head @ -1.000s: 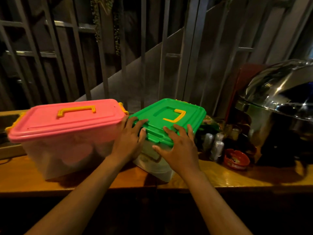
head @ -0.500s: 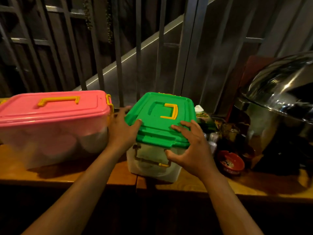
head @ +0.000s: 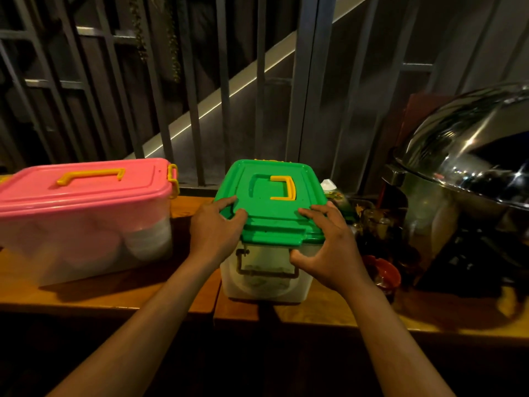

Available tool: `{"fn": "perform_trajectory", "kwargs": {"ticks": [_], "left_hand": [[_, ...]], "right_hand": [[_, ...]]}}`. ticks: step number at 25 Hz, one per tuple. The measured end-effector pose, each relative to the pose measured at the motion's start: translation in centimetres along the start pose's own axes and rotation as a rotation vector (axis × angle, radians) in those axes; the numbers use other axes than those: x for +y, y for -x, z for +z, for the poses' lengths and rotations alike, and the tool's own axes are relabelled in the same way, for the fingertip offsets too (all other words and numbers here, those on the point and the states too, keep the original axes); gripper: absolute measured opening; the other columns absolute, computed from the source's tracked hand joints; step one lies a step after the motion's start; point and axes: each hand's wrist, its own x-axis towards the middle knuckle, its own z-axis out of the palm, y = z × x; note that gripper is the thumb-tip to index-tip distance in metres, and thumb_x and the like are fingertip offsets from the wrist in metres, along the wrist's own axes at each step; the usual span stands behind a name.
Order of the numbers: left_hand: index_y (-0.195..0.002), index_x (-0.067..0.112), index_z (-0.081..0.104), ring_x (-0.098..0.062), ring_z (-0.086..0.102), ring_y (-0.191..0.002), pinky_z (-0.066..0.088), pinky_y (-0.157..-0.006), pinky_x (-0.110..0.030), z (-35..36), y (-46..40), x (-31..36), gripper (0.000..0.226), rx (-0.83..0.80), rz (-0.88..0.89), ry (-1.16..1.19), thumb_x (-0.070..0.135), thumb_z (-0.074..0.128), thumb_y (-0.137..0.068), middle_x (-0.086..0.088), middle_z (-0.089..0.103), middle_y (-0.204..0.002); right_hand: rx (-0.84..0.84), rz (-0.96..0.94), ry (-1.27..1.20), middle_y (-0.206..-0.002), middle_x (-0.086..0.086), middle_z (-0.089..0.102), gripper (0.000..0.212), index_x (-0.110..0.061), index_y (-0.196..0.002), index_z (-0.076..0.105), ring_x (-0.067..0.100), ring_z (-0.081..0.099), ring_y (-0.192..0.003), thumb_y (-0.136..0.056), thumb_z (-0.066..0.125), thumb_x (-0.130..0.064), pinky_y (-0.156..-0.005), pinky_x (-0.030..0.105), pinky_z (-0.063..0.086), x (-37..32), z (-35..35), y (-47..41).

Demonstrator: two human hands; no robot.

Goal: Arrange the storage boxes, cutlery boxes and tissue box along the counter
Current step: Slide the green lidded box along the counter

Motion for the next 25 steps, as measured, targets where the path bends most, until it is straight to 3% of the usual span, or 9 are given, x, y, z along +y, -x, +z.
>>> {"fn": "perform_trajectory", "kwargs": {"ticks": [3,6,9,14,17,21,25], "left_hand": [[-0.124,0.026,0.067,-0.020,0.068,-0.102,0.058,-0.085,-0.043,0.07,0.11,0.68,0.061,-0.007,0.003,-0.016,0.052,0.053,-0.070,-0.007,0.066,-0.129],[-0.124,0.024,0.068,-0.021,0.067,-0.103,0.057,-0.087,-0.042,0.17,0.51,1.05,0.061,-0.005,0.012,-0.018,0.049,0.054,-0.070,-0.008,0.065,-0.128],[-0.125,0.021,0.067,-0.021,0.065,-0.106,0.055,-0.090,-0.038,0.10,0.61,0.76,0.057,-0.005,0.028,-0.027,0.045,0.056,-0.075,-0.009,0.065,-0.129],[-0.128,0.021,0.064,-0.013,0.066,-0.091,0.048,-0.063,-0.015,0.42,0.29,0.21,0.044,-0.008,0.038,-0.030,0.034,0.061,-0.087,-0.008,0.063,-0.132],[-0.128,0.024,0.064,-0.015,0.069,-0.091,0.059,-0.070,-0.030,0.42,0.39,0.06,0.048,-0.010,0.027,0.001,0.039,0.058,-0.083,-0.008,0.063,-0.132],[-0.127,0.022,0.065,-0.021,0.067,-0.104,0.059,-0.083,-0.037,0.18,0.69,0.37,0.054,0.004,0.017,-0.003,0.044,0.053,-0.079,-0.009,0.063,-0.133],[-0.126,0.021,0.066,-0.021,0.066,-0.106,0.057,-0.078,-0.030,0.05,0.72,0.42,0.051,0.009,0.021,-0.025,0.041,0.054,-0.081,-0.009,0.063,-0.132]], "right_hand": [[0.016,-0.007,0.006,-0.141,-0.007,0.041,0.077,-0.028,-0.135,0.051,0.005,0.014,-0.141,-0.065,0.077,-0.044,-0.102,0.012,0.013,0.06,-0.08,0.11],[0.021,0.001,-0.006,-0.140,-0.005,0.042,0.076,-0.027,-0.135,0.052,0.012,0.017,-0.145,-0.065,0.076,-0.045,-0.110,0.025,0.019,0.28,-0.15,0.11],[0.016,0.001,0.006,-0.139,-0.004,0.044,0.077,-0.027,-0.134,0.052,0.016,0.019,-0.146,-0.064,0.072,-0.050,-0.111,0.029,0.020,0.31,-0.12,0.14],[0.000,-0.004,0.025,-0.136,-0.005,0.044,0.076,-0.026,-0.134,0.052,0.017,0.025,-0.143,-0.065,0.073,-0.049,-0.114,0.033,0.026,0.13,-0.31,0.17],[0.003,-0.001,0.040,-0.133,-0.006,0.043,0.075,-0.028,-0.133,0.052,0.018,0.031,-0.139,-0.064,0.072,-0.051,-0.113,0.038,0.034,0.02,-0.32,0.04],[0.007,-0.002,0.029,-0.132,-0.004,0.044,0.073,-0.029,-0.131,0.051,0.018,0.032,-0.136,-0.064,0.069,-0.052,-0.109,0.034,0.035,-0.31,-0.14,0.07],[-0.001,0.002,0.022,-0.132,-0.005,0.043,0.073,-0.031,-0.131,0.049,0.020,0.032,-0.137,-0.063,0.066,-0.055,-0.111,0.043,0.038,-0.14,-0.09,-0.06]]}}
